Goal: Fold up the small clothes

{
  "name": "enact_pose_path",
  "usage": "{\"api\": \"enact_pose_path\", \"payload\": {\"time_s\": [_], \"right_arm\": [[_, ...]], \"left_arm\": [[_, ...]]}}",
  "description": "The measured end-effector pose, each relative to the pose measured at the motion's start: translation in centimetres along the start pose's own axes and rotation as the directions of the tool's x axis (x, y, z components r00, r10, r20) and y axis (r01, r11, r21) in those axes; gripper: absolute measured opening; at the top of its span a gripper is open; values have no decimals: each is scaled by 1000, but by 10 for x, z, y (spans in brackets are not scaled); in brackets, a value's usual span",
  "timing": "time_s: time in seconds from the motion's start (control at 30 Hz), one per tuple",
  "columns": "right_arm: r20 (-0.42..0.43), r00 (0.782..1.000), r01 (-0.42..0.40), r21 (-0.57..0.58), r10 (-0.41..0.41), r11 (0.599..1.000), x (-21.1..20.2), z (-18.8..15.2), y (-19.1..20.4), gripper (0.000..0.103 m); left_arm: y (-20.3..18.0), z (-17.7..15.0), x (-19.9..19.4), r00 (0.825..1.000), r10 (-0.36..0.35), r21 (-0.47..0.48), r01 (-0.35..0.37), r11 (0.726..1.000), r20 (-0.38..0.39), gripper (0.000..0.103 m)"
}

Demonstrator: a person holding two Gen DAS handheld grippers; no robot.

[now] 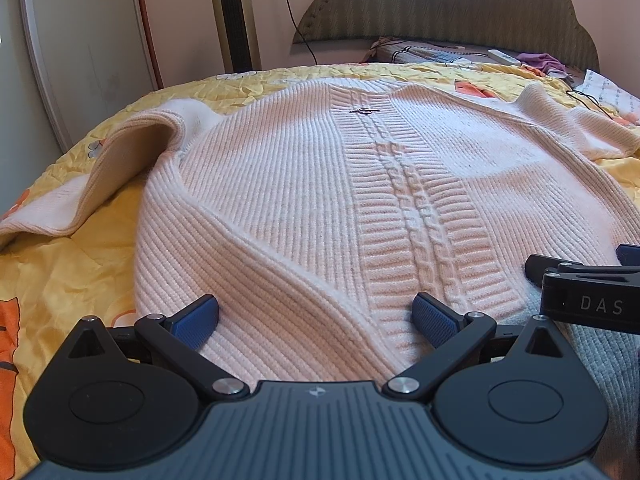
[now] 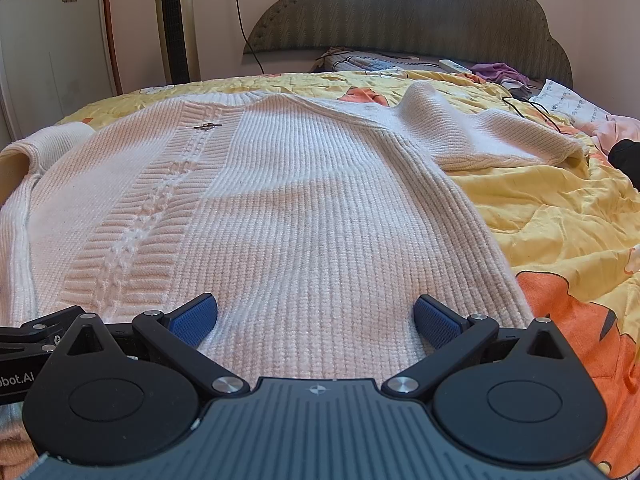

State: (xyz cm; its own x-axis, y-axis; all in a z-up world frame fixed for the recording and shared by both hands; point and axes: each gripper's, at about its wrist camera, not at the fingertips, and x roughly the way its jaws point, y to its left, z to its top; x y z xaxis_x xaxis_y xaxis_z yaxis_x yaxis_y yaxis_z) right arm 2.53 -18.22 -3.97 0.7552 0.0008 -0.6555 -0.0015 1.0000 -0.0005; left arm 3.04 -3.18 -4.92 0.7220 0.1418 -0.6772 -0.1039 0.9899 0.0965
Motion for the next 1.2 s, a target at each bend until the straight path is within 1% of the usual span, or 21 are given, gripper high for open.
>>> {"api": "enact_pose_path", "payload": {"time_s": [0.2, 0.53, 0.6, 0.73, 0.87, 0.97, 1.07, 1.2], "right_arm": [[1, 1000, 0, 0, 0, 1000, 0, 0, 0, 103], [1, 1000, 0, -1, 0, 1000, 0, 0, 0, 103], [-1, 1000, 0, 0, 0, 1000, 0, 0, 0, 103], [-4, 1000, 4, -5, -4, 1000, 1, 1, 0, 103], [-23, 1000, 7, -21, -7, 1000, 1, 7, 0, 102], [-36, 999, -1, -57, -1, 998, 2, 17, 4, 103], [-32, 999, -42, -107, 39, 993, 5, 37, 8, 103], [-25, 994, -112, -117, 110, 987, 13, 80, 6, 103]], "left_arm": [[-3, 1, 0, 1000, 6, 9, -6, 1000, 5, 103], [-2, 5, 1, 1000, -2, 12, 2, 1000, -20, 103], [-2, 7, 2, 1000, -4, 14, 5, 1000, -30, 103], [0, 16, 2, 997, -18, 8, 19, 1000, -76, 103], [2, 27, 4, 996, -35, -9, 34, 999, -87, 103], [5, 40, 5, 996, -50, -31, 48, 998, -71, 103], [5, 60, 8, 997, -65, -53, 63, 997, -41, 103], [2, 97, 13, 997, -72, -83, 73, 994, 12, 103]]}}
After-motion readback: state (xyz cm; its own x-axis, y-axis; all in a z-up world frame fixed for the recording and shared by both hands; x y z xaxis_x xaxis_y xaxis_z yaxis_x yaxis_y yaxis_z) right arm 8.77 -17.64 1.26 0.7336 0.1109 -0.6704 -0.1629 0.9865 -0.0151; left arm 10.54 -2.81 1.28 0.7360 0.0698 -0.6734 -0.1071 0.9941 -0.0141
